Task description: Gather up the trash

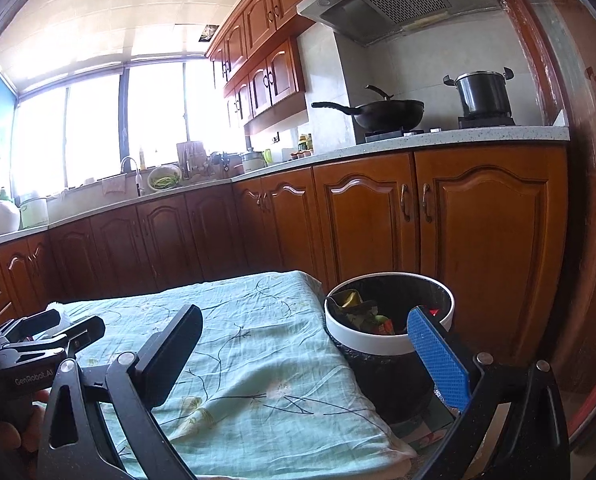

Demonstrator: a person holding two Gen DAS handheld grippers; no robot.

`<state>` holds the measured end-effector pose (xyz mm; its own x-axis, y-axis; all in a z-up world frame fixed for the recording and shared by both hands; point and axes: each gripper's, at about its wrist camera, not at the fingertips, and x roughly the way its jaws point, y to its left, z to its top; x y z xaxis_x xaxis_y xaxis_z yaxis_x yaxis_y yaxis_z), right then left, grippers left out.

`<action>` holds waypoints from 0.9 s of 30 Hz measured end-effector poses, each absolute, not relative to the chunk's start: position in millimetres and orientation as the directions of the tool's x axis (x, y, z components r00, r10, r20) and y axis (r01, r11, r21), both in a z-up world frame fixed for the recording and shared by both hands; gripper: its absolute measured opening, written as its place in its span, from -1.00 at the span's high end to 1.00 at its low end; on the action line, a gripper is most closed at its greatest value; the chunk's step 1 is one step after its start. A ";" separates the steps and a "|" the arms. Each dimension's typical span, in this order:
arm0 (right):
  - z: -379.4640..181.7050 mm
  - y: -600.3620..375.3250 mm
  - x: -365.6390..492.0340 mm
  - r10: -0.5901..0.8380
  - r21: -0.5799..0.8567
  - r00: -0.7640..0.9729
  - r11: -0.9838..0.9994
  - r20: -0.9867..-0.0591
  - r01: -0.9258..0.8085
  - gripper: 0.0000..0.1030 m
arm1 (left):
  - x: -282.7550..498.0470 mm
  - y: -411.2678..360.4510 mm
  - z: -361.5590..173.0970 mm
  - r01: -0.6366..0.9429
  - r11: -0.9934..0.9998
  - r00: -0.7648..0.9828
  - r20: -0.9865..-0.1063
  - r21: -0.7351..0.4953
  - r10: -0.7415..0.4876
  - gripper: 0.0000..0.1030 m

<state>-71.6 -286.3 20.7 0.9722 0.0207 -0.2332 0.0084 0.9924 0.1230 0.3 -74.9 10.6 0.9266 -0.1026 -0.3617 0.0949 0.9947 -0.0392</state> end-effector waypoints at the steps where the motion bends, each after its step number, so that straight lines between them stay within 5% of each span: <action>1: 20.5 -285.6 -71.9 0.021 0.122 0.972 0.993 -0.234 0.008 -1.00 | 0.0 -75.4 10.7 0.093 0.995 0.926 -0.363 -0.036 -0.100 -1.00; 27: 20.4 -290.1 -68.5 0.035 0.140 0.968 0.990 -0.248 0.000 -1.00 | -4.6 -79.9 13.8 0.093 0.995 0.931 -0.353 -0.020 -0.094 -1.00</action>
